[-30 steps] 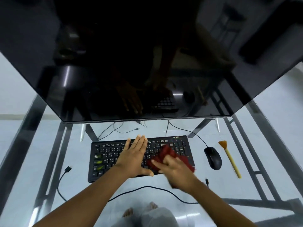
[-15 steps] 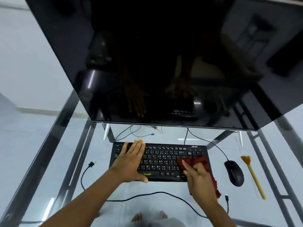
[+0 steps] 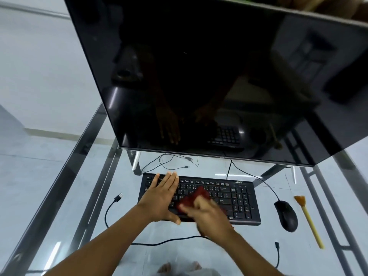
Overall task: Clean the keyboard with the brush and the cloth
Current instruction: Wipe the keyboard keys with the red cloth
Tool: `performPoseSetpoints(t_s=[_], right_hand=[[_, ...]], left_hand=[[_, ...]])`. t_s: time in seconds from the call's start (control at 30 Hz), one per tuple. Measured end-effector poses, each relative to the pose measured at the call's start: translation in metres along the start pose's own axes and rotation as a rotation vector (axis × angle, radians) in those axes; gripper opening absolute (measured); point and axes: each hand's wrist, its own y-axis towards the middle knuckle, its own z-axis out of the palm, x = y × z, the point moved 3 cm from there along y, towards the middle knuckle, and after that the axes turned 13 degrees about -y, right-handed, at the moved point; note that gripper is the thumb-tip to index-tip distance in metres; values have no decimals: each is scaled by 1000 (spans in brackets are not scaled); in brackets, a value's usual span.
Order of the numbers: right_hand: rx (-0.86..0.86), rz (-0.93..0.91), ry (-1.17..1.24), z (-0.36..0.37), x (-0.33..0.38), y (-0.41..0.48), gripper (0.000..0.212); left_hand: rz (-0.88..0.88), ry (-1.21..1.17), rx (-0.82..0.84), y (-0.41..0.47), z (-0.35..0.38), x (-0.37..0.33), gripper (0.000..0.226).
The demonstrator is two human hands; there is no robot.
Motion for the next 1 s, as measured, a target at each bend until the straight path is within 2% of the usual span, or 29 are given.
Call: performPoseSetpoints(t_s=[0.03, 0.1, 0.17, 0.2, 0.27, 0.33, 0.37, 0.4, 0.5, 0.53, 0.57, 0.63, 0.7, 0.73, 0.83, 0.87, 0.93, 1.0], right_hand=[[19, 112, 41, -6, -12, 3, 40], [-94, 460, 103, -18, -35, 7, 34], [-82, 558, 0, -8, -26, 15, 38], [-44, 492, -89, -4, -8, 22, 37], [14, 179, -85, 0, 31, 25, 29], [87, 104, -10, -11, 29, 35, 17], [61, 146, 14, -18, 17, 39, 26], [45, 179, -78, -17, -1, 42, 34], [51, 471, -88, -16, -30, 47, 36], [33, 483, -103, -9, -20, 49, 39], [48, 460, -73, -6, -1, 50, 42], [55, 292, -31, 3, 32, 48, 45], [55, 215, 29, -7, 20, 44, 38], [59, 268, 46, -12, 2, 42, 35], [51, 598, -123, -18, -44, 34, 39], [9, 620, -132, -16, -37, 34, 42], [42, 540, 34, -11, 1, 37, 38], [121, 281, 119, -8, 30, 36, 29]], left_hand=[[-1, 1, 2, -1, 0, 0, 134], [-2, -6, 1, -1, 1, 1, 134], [-2, -9, 0, -1, 1, 0, 134], [-3, -8, -4, 0, 1, 1, 134], [2, -1, -8, 1, 2, 1, 133], [1, 1, -1, 0, 1, 1, 133], [-3, -1, 4, 0, 0, 0, 133], [-7, -1, 5, -1, 0, -1, 133], [-13, 0, 0, -1, -1, -2, 134], [-13, 8, -2, -1, -1, -2, 134], [-12, 18, -8, -1, 0, -2, 134], [-10, 32, -19, -1, 1, -1, 135], [-13, 24, -13, -1, 1, -1, 134], [-17, 17, -11, -1, 0, -2, 134], [-16, -5, -18, -1, 0, -1, 136], [-15, -14, -20, -1, 1, -1, 136], [-15, -27, -30, 0, 1, 0, 138], [-15, -33, -35, 1, 2, 0, 138]])
